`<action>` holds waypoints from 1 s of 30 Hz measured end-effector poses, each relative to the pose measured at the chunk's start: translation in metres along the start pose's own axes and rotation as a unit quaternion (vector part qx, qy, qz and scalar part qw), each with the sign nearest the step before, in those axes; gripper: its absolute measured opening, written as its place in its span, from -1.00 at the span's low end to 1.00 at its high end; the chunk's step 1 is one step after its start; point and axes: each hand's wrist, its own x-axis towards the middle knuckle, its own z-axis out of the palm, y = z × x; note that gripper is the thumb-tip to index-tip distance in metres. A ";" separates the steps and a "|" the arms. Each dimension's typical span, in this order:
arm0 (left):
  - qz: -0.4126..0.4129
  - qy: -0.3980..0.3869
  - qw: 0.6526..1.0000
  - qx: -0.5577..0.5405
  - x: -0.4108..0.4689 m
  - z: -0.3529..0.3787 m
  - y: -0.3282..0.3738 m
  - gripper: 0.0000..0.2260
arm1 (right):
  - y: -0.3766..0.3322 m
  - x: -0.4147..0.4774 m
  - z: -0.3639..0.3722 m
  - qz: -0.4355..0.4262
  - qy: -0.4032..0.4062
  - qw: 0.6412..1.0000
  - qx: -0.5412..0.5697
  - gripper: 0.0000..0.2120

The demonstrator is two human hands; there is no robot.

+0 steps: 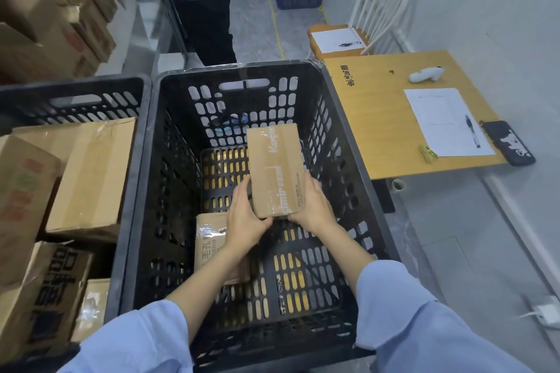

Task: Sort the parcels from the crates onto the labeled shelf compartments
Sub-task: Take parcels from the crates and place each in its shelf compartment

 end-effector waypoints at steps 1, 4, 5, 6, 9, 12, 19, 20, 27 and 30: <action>0.002 0.005 1.000 -0.014 0.002 -0.003 0.003 -0.06 | -0.003 0.000 -0.003 -0.007 0.012 1.000 0.008 0.00; 0.013 0.016 0.999 -0.043 0.008 -0.015 0.012 -0.08 | -0.011 0.002 -0.014 -0.025 0.019 0.999 0.028 0.02; 0.013 0.015 0.999 -0.046 0.009 -0.021 0.016 -0.07 | -0.014 0.003 -0.018 -0.028 0.015 0.999 0.030 0.04; 0.013 0.014 0.999 -0.047 0.011 -0.027 0.020 -0.07 | -0.018 0.002 -0.022 -0.031 0.013 0.999 0.029 0.05; 0.010 -0.008 0.998 -0.058 0.014 -0.049 0.034 -0.03 | -0.029 0.002 -0.033 -0.039 0.004 0.999 0.032 0.02; 0.005 -0.022 0.997 -0.073 0.010 -0.070 0.045 -0.02 | -0.039 -0.001 -0.042 -0.057 -0.013 0.998 0.038 0.00; 0.000 -0.014 0.993 -0.119 -0.017 -0.106 0.072 -0.05 | -0.070 -0.019 -0.073 -0.136 -0.063 0.986 0.071 0.01; -0.001 -0.002 0.992 -0.128 -0.021 -0.112 0.075 -0.05 | -0.075 -0.022 -0.077 -0.149 -0.074 0.983 0.084 0.01; -0.020 0.130 0.975 -0.177 -0.058 -0.157 0.106 -0.12 | -0.128 -0.046 -0.101 -0.298 -0.100 0.942 0.117 0.09; -0.004 0.190 0.963 -0.193 -0.081 -0.174 0.117 -0.21 | -0.150 -0.057 -0.111 -0.352 -0.135 0.919 0.113 0.11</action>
